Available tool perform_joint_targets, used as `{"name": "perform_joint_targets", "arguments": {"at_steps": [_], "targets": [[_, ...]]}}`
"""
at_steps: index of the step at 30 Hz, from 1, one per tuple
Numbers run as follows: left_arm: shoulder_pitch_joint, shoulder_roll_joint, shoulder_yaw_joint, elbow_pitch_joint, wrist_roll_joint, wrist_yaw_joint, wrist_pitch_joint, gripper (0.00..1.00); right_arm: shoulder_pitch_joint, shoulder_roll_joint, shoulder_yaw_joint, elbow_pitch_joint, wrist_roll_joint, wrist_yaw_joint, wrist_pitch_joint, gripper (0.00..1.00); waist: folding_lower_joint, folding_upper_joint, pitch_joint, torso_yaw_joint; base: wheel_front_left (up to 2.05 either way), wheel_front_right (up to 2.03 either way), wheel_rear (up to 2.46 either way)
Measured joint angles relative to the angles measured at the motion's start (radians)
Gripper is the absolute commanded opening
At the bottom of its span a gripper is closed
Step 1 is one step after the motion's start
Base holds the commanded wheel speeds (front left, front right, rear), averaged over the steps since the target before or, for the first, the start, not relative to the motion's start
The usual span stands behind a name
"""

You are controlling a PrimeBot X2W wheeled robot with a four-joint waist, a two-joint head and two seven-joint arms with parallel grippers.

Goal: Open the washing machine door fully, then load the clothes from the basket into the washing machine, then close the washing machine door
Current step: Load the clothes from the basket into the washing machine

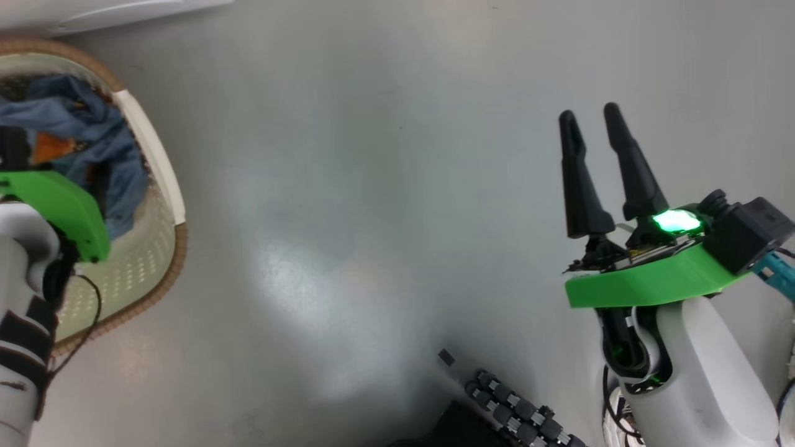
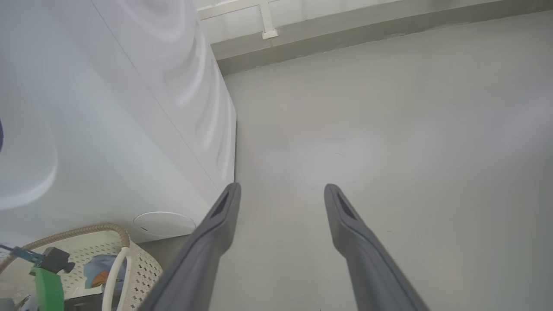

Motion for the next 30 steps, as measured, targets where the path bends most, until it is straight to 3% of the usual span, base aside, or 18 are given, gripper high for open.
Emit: {"name": "perform_joint_targets", "arguments": {"at_steps": [9,10,12,13,23,30], "targets": [[-0.028,0.028,-0.030,0.026,-0.039,0.000,0.017,1.00,-0.003,0.001,0.022,-0.011,0.023,0.000,0.000,1.00,0.0001,0.0001,0.015,-0.031,0.00,0.00,0.00],[-0.031,0.031,-0.033,0.026,-0.041,0.000,0.017,0.90,-0.003,0.001,0.022,-0.012,0.023,0.000,0.000,1.00,0.0000,0.0001,0.016,-0.033,0.00,0.00,0.00],[-0.032,0.031,-0.040,0.030,-0.044,0.000,0.017,0.13,-0.003,0.001,0.023,-0.012,0.023,0.000,0.000,1.00,0.0000,0.0000,0.015,-0.037,0.00,0.00,0.00],[-0.032,0.031,-0.044,0.032,-0.046,0.000,0.016,0.00,-0.003,0.001,0.023,-0.012,0.023,0.000,0.000,1.00,0.0000,0.0001,0.014,-0.037,0.00,0.00,0.00],[-0.032,0.025,-0.061,0.027,-0.103,0.000,-0.061,0.00,-0.003,0.001,0.015,-0.012,0.021,0.000,0.000,1.00,0.0000,0.0000,-0.008,-0.024,0.00,0.00,0.00],[-0.011,-0.012,-0.055,0.008,-0.181,0.000,-0.160,0.00,-0.003,0.001,-0.001,-0.011,0.002,0.000,0.000,1.00,0.0000,0.0000,-0.047,0.003,0.00,0.00,0.00]]}}
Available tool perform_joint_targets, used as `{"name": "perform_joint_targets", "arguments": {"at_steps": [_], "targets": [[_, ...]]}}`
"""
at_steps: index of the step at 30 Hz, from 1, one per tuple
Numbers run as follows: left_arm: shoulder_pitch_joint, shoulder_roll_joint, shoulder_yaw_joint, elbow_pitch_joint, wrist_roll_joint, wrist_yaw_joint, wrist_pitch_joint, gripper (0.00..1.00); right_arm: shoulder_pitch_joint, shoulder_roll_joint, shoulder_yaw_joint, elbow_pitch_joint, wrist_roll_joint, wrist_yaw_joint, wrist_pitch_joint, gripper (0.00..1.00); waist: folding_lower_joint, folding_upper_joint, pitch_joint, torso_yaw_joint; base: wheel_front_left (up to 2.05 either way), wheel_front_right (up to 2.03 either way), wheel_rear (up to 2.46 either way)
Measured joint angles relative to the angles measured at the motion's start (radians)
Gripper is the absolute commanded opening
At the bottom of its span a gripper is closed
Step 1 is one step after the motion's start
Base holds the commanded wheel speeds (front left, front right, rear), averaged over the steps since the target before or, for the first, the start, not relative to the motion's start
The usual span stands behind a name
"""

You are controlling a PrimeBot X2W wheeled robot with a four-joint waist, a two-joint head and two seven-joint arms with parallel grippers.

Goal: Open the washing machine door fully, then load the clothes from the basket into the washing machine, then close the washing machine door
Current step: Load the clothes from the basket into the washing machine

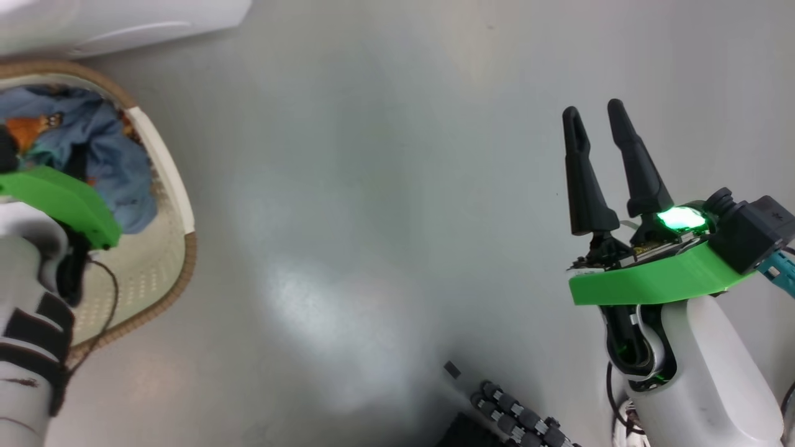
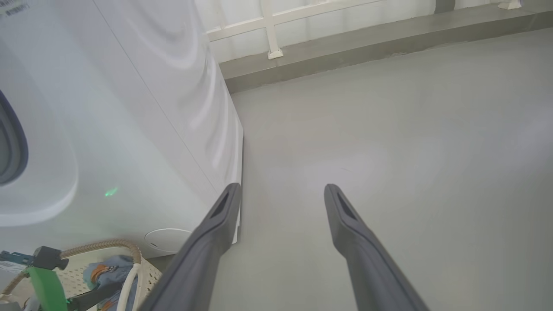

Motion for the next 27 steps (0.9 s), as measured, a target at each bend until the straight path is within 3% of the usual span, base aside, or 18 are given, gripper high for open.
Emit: {"name": "perform_joint_targets", "arguments": {"at_steps": [9,18,27], "targets": [[0.084,-0.040,-0.003,-0.063,-0.110,0.000,-0.102,0.00,0.003,0.000,-0.035,0.011,-0.046,0.000,0.000,1.00,0.0000,0.0000,-0.082,0.048,0.00,0.00,0.00],[0.161,-0.058,-0.027,-0.133,-0.143,0.000,-0.141,0.00,0.019,-0.001,-0.064,0.030,-0.088,0.000,0.000,1.00,0.0000,0.0000,-0.175,0.096,0.00,0.00,0.00],[0.299,-0.077,0.133,-0.318,-0.027,0.000,-0.142,0.00,0.099,-0.002,-0.121,0.055,-0.152,0.000,0.000,1.00,-0.0002,0.0000,-0.301,0.166,0.00,0.00,0.00]]}}
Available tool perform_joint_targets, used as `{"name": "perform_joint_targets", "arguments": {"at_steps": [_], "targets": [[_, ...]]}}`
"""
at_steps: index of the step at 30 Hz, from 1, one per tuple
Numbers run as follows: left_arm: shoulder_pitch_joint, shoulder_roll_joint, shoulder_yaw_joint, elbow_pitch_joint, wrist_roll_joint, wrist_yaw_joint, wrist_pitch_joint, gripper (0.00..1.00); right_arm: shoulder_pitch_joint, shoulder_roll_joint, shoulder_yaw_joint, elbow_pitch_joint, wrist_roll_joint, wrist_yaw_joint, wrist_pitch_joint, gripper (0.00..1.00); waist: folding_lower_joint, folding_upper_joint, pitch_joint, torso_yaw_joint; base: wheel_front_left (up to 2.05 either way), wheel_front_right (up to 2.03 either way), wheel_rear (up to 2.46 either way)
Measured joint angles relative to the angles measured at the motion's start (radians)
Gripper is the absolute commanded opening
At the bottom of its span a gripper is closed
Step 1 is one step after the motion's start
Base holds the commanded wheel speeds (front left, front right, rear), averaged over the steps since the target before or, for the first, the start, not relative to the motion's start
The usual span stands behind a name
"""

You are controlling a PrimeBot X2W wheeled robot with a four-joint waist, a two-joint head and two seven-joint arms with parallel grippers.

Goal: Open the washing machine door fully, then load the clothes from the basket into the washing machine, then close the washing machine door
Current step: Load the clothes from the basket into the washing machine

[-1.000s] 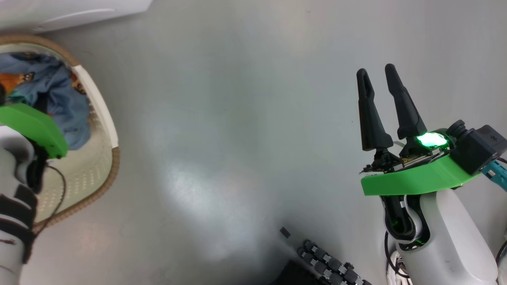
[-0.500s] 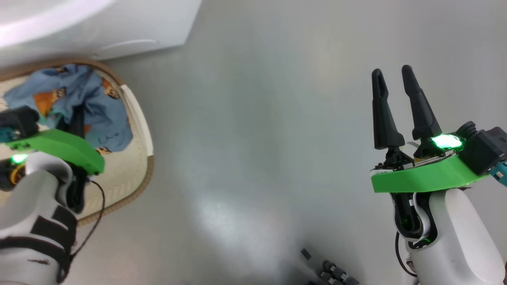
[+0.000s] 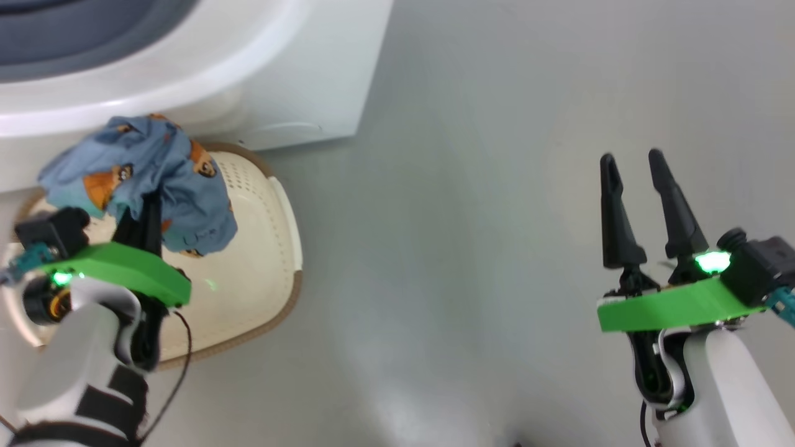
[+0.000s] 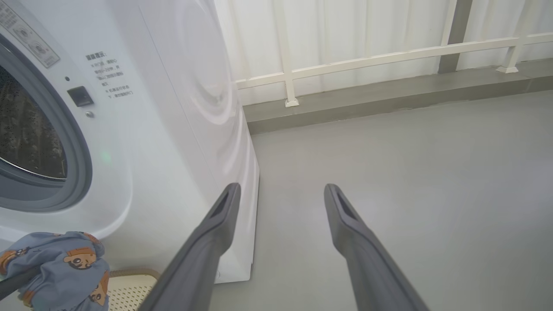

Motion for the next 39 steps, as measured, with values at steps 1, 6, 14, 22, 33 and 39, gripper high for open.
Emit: {"name": "perform_joint_targets", "arguments": {"at_steps": [1,6,14,22,33,39], "targets": [[0.019,-0.009,0.021,-0.019,0.019,0.000,-0.002,0.00,0.010,-0.001,-0.002,0.002,-0.007,0.000,0.000,1.00,0.0001,0.0000,-0.013,0.008,0.00,0.00,0.00],[0.108,-0.049,0.113,-0.112,0.123,0.000,-0.006,0.00,0.063,-0.013,-0.007,0.010,-0.015,0.000,0.000,1.00,0.0000,0.0000,-0.079,0.043,0.00,0.00,0.00],[0.246,-0.096,0.232,-0.282,0.297,0.000,-0.007,0.00,0.126,-0.045,-0.026,0.023,-0.015,0.000,0.000,1.00,-0.0001,0.0000,-0.184,0.096,0.00,0.00,0.00],[0.379,-0.139,0.321,-0.447,0.429,0.000,-0.007,0.00,0.184,-0.068,-0.027,0.028,-0.015,0.000,0.000,1.00,0.0000,0.0000,-0.273,0.141,0.00,0.00,0.00],[0.538,-0.175,0.396,-0.621,0.478,0.000,-0.007,0.00,0.229,-0.083,-0.026,0.027,-0.015,0.000,0.000,1.00,0.0000,0.0000,-0.344,0.189,0.00,0.00,0.00],[0.599,-0.203,0.420,-0.679,0.495,0.000,-0.007,0.00,0.243,-0.085,-0.026,0.023,-0.015,0.000,0.000,1.00,0.0001,0.0000,-0.352,0.203,0.00,0.00,0.00]]}}
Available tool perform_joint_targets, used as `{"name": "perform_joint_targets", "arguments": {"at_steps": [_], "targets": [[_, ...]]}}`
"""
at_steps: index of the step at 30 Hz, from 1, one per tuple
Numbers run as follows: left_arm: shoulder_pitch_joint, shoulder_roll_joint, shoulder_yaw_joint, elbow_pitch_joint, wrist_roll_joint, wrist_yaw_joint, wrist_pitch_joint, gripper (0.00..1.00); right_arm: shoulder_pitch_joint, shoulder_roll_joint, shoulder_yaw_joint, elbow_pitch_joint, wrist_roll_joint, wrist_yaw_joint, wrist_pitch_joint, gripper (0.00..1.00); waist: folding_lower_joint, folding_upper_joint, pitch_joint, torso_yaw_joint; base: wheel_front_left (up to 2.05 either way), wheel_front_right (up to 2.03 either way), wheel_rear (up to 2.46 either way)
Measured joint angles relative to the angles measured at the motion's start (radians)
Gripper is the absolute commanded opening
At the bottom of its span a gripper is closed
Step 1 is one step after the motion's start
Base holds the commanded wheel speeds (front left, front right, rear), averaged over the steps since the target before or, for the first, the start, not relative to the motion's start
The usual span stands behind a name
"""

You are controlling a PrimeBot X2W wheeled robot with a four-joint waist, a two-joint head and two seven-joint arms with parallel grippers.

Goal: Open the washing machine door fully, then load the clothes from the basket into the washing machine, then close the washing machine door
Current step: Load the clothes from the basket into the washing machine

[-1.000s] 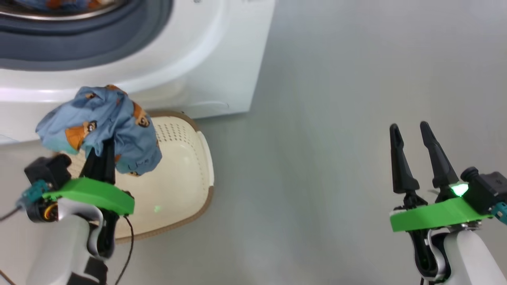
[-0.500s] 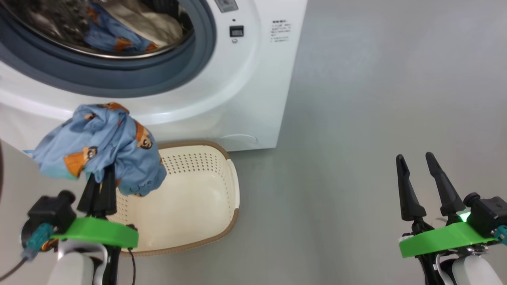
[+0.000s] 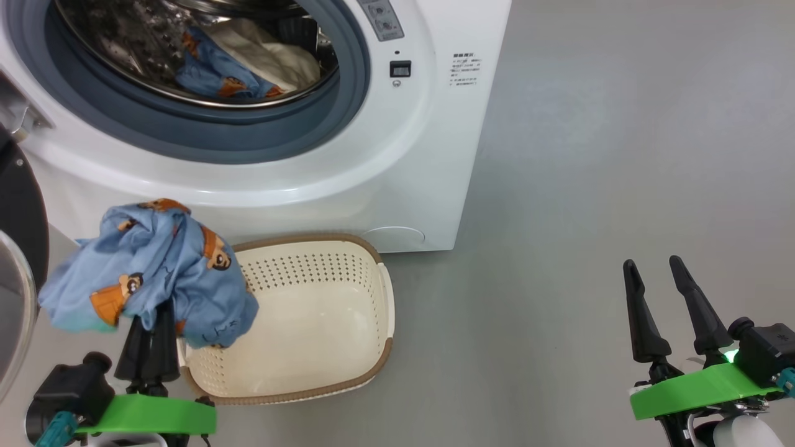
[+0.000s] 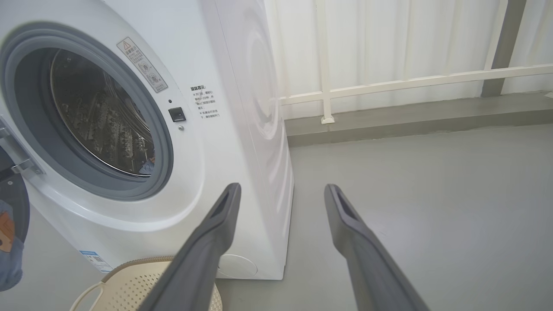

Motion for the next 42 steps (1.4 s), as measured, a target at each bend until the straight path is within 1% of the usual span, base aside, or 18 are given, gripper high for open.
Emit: {"name": "perform_joint_targets", "arguments": {"at_steps": [11,17,21,30,33,35,36,42], "targets": [[0.014,-0.007,0.009,-0.020,0.006,0.000,0.000,0.00,0.000,0.003,0.000,-0.004,0.000,0.000,0.000,1.00,0.0001,-0.0001,0.018,-0.002,0.00,0.00,0.00],[-0.019,0.007,0.009,-0.013,0.005,0.000,0.000,0.00,-0.003,0.014,0.000,-0.006,0.000,0.000,0.000,1.00,0.0000,0.0000,0.050,-0.011,0.00,0.00,0.00],[-0.096,0.021,0.008,0.010,-0.001,0.000,0.000,0.00,-0.012,0.029,0.005,-0.008,0.000,0.000,0.000,1.00,0.0001,0.0000,0.083,-0.018,0.00,0.00,0.00],[-0.330,0.075,0.006,0.077,-0.017,0.000,0.000,0.00,-0.110,0.049,0.031,-0.016,0.000,0.000,0.000,1.00,0.0002,0.0000,0.186,-0.048,0.00,0.00,0.00],[-0.377,0.088,0.005,0.099,-0.020,0.000,0.000,0.00,-0.125,0.057,0.035,-0.016,0.000,0.000,0.000,1.00,0.0002,0.0000,0.209,-0.058,0.00,0.00,0.00],[-0.428,0.099,0.005,0.128,-0.021,0.000,0.000,0.00,-0.140,0.060,0.036,-0.017,0.000,0.000,0.000,1.00,0.0002,0.0000,0.231,-0.069,0.00,0.00,0.00],[-0.484,0.108,0.006,0.162,-0.021,0.000,0.000,0.00,-0.153,0.063,0.037,-0.018,0.000,0.000,0.000,1.00,0.0002,0.0000,0.252,-0.081,0.00,0.00,0.00],[-0.666,0.150,-0.003,0.300,-0.021,0.000,0.000,0.00,-0.173,0.069,0.050,-0.017,0.000,0.000,0.000,1.00,0.0002,0.0000,0.303,-0.121,0.00,0.00,0.00]]}}
